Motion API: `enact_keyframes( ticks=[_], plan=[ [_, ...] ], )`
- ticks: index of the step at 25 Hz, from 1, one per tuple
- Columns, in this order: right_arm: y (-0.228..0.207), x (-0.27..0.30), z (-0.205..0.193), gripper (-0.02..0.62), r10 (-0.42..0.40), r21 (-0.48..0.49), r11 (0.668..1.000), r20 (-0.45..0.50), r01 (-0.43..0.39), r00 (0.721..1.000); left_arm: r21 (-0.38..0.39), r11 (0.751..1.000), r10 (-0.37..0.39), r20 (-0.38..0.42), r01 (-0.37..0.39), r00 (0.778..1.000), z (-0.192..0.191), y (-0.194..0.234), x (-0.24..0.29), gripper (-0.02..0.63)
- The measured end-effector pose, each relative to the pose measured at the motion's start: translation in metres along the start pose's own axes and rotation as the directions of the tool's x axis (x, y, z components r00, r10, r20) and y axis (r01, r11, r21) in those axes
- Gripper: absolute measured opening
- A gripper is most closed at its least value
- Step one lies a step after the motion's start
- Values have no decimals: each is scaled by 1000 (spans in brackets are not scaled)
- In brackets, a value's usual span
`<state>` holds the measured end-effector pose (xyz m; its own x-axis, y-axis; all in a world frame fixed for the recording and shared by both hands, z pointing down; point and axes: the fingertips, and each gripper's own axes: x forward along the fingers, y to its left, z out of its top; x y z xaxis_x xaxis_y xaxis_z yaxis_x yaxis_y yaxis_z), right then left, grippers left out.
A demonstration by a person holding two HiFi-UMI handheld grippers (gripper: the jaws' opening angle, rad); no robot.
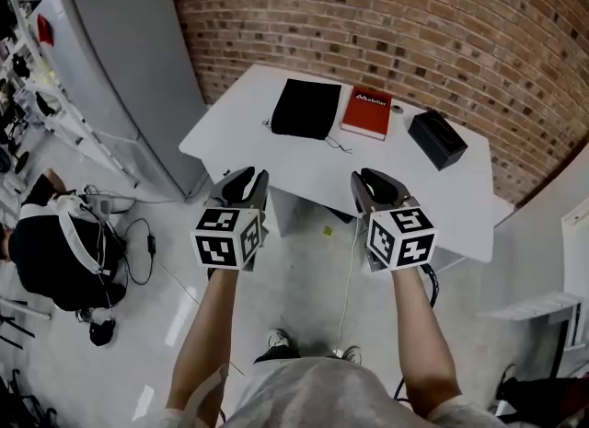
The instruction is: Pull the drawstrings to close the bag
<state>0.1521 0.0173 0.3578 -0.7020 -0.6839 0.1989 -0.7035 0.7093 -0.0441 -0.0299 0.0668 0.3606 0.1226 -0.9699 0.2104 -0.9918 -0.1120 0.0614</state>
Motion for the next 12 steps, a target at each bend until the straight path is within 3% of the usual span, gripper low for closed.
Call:
enact_keyframes(
  ticks=[2, 12],
  plan=[
    [8, 11, 1, 89, -26, 8, 1000, -3, 26, 1000, -5, 1000, -26, -3, 26, 1000, 1, 18, 5, 120],
    [27, 51, 14, 156, -139, 24, 990, -6, 139, 990, 14, 990, -143, 20, 143, 990, 20, 76, 30, 159]
  ],
)
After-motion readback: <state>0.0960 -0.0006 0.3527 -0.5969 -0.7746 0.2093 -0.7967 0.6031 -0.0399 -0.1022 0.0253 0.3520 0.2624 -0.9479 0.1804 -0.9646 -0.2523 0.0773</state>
